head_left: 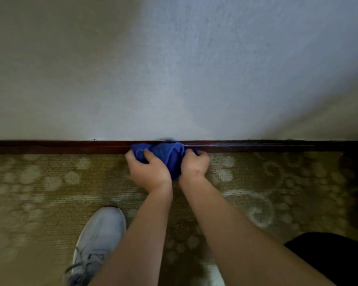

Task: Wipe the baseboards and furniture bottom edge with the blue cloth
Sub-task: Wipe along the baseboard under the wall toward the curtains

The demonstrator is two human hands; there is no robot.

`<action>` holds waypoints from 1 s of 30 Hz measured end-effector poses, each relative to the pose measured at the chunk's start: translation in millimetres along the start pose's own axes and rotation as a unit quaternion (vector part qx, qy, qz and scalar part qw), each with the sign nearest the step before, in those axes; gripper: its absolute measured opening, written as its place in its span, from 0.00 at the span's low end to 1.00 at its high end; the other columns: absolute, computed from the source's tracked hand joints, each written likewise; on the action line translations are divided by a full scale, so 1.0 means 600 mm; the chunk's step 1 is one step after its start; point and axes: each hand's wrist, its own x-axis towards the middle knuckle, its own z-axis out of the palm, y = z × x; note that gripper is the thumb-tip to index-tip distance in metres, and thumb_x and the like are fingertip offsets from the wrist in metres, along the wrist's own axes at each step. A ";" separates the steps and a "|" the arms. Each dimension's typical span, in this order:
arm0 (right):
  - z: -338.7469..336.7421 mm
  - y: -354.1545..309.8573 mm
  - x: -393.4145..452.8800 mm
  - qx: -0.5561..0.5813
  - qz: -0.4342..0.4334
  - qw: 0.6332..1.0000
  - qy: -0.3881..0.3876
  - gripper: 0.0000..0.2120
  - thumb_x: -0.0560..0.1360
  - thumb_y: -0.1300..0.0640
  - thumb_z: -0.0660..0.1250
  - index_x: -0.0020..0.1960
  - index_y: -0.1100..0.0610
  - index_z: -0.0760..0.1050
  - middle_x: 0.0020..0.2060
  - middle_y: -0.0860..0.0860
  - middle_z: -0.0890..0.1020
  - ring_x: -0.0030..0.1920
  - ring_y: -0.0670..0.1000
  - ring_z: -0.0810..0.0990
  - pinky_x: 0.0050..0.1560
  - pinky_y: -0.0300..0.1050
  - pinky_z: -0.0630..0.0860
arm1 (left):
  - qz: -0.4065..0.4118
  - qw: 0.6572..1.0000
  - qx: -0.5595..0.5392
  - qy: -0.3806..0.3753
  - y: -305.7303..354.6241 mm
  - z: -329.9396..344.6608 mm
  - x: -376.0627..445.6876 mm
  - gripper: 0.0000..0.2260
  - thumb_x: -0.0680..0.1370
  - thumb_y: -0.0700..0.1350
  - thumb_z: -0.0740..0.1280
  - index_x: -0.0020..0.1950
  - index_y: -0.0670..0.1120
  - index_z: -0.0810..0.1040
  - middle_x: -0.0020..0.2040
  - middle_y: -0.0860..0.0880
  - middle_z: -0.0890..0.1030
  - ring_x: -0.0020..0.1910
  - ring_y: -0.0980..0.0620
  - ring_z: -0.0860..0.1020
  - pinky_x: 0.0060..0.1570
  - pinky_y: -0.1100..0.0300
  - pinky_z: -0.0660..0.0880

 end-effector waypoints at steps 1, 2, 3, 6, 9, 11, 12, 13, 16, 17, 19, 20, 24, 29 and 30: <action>-0.017 -0.012 0.011 0.007 0.001 1.000 0.030 0.12 0.74 0.64 0.64 0.56 0.65 0.75 0.54 0.64 0.82 0.55 0.61 0.81 0.58 0.54 0.76 | 0.029 0.999 0.003 -0.042 0.001 0.004 -0.021 0.09 0.78 0.40 0.67 0.56 0.39 0.78 0.49 0.44 0.81 0.49 0.45 0.78 0.46 0.64 0.66; -0.036 -0.025 0.027 0.010 0.003 0.998 0.065 0.13 0.74 0.63 0.64 0.57 0.66 0.75 0.55 0.64 0.81 0.56 0.62 0.81 0.56 0.54 0.77 | 0.068 0.994 0.009 -0.089 0.000 0.012 -0.042 0.05 0.77 0.39 0.68 0.51 0.39 0.79 0.45 0.44 0.81 0.45 0.45 0.78 0.43 0.64 0.65; -0.053 -0.036 0.045 0.015 0.010 0.995 0.094 0.14 0.74 0.62 0.64 0.58 0.66 0.75 0.55 0.63 0.81 0.56 0.62 0.81 0.56 0.54 0.78 | 0.107 0.985 0.022 -0.136 -0.001 0.020 -0.060 0.02 0.76 0.38 0.68 0.47 0.40 0.79 0.41 0.45 0.81 0.42 0.45 0.77 0.42 0.63 0.66; -0.084 -0.054 0.085 0.042 0.031 0.994 0.101 0.14 0.74 0.61 0.65 0.59 0.61 0.75 0.57 0.62 0.80 0.55 0.63 0.81 0.58 0.61 0.78 | 0.179 0.952 0.073 -0.237 -0.007 0.038 -0.071 0.03 0.76 0.38 0.68 0.46 0.42 0.81 0.39 0.48 0.80 0.40 0.50 0.75 0.41 0.65 0.66; -0.068 -0.045 0.057 0.023 -0.009 0.998 0.062 0.14 0.75 0.64 0.63 0.60 0.62 0.74 0.56 0.63 0.80 0.55 0.61 0.80 0.59 0.59 0.77 | 0.177 0.966 0.052 -0.179 -0.010 0.017 -0.051 0.05 0.77 0.39 0.68 0.50 0.42 0.83 0.41 0.49 0.80 0.40 0.52 0.75 0.41 0.70 0.63; -0.046 -0.028 0.020 -0.030 -0.050 0.998 0.007 0.12 0.75 0.65 0.62 0.58 0.63 0.73 0.54 0.63 0.80 0.54 0.58 0.79 0.60 0.54 0.77 | 0.135 0.988 0.016 -0.077 -0.007 0.005 -0.037 0.08 0.77 0.39 0.68 0.54 0.40 0.82 0.44 0.46 0.82 0.43 0.51 0.75 0.43 0.71 0.63; -0.041 -0.023 0.003 -0.055 -0.064 0.996 -0.028 0.11 0.76 0.65 0.62 0.57 0.61 0.72 0.53 0.61 0.80 0.54 0.58 0.79 0.60 0.52 0.76 | 0.118 0.992 0.010 -0.047 -0.008 0.004 -0.032 0.08 0.77 0.39 0.68 0.55 0.40 0.82 0.46 0.45 0.82 0.45 0.51 0.75 0.44 0.70 0.63; -0.041 -0.020 -0.005 -0.075 -0.069 0.993 -0.058 0.10 0.76 0.64 0.61 0.57 0.60 0.72 0.52 0.60 0.79 0.54 0.58 0.79 0.60 0.51 0.77 | 0.108 0.993 0.015 -0.041 -0.008 0.003 -0.030 0.09 0.78 0.39 0.67 0.56 0.40 0.82 0.47 0.45 0.82 0.45 0.51 0.76 0.44 0.69 0.65; -0.072 -0.029 0.013 -0.088 -0.049 0.993 -0.067 0.09 0.77 0.63 0.61 0.56 0.57 0.74 0.51 0.59 0.81 0.52 0.58 0.80 0.58 0.53 0.78 | 0.181 0.973 0.067 -0.129 -0.013 0.011 -0.039 0.06 0.77 0.38 0.66 0.51 0.42 0.82 0.42 0.47 0.82 0.41 0.49 0.78 0.41 0.62 0.68; -0.089 -0.039 0.027 -0.070 -0.041 0.997 -0.018 0.11 0.76 0.62 0.62 0.57 0.58 0.75 0.53 0.60 0.82 0.53 0.60 0.81 0.58 0.55 0.79 | 0.220 0.953 0.094 -0.188 -0.012 0.019 -0.051 0.05 0.76 0.38 0.66 0.48 0.43 0.82 0.40 0.48 0.81 0.39 0.49 0.78 0.40 0.63 0.68; -0.123 -0.069 0.054 -0.004 -0.015 0.994 0.109 0.15 0.76 0.61 0.63 0.62 0.60 0.75 0.58 0.62 0.80 0.56 0.62 0.80 0.59 0.58 0.78 | 0.246 0.915 0.121 -0.294 -0.004 0.044 -0.076 0.06 0.75 0.38 0.65 0.43 0.45 0.81 0.36 0.49 0.79 0.36 0.49 0.77 0.37 0.62 0.68; -0.137 -0.087 0.062 0.024 -0.012 0.989 0.144 0.17 0.77 0.61 0.63 0.65 0.61 0.73 0.61 0.62 0.78 0.58 0.62 0.79 0.60 0.57 0.77 | 0.229 0.909 0.119 -0.326 0.004 0.058 -0.088 0.05 0.75 0.38 0.66 0.42 0.45 0.81 0.36 0.50 0.79 0.36 0.49 0.76 0.36 0.63 0.67; -0.134 -0.125 0.063 0.015 -0.064 0.982 0.178 0.17 0.79 0.61 0.61 0.67 0.63 0.71 0.63 0.61 0.77 0.61 0.60 0.78 0.62 0.49 0.75 | 0.096 0.940 0.060 -0.323 0.014 0.063 -0.106 0.05 0.76 0.39 0.67 0.41 0.44 0.80 0.38 0.49 0.80 0.38 0.52 0.76 0.40 0.65 0.67; -0.040 -0.067 -0.007 -0.034 -0.108 0.986 0.125 0.15 0.78 0.64 0.61 0.64 0.66 0.69 0.62 0.64 0.76 0.62 0.61 0.76 0.59 0.41 0.71 | -0.070 0.980 0.001 -0.187 -0.021 0.014 -0.027 0.03 0.79 0.41 0.66 0.44 0.45 0.76 0.41 0.47 0.79 0.42 0.47 0.78 0.42 0.59 0.72; -0.033 -0.056 -0.019 -0.051 -0.124 0.986 0.103 0.15 0.78 0.64 0.61 0.63 0.66 0.70 0.61 0.64 0.77 0.62 0.60 0.76 0.55 0.36 0.69 | -0.094 0.982 -0.009 -0.165 -0.030 0.010 -0.016 0.04 0.79 0.41 0.66 0.45 0.45 0.76 0.40 0.47 0.78 0.42 0.46 0.78 0.39 0.58 0.71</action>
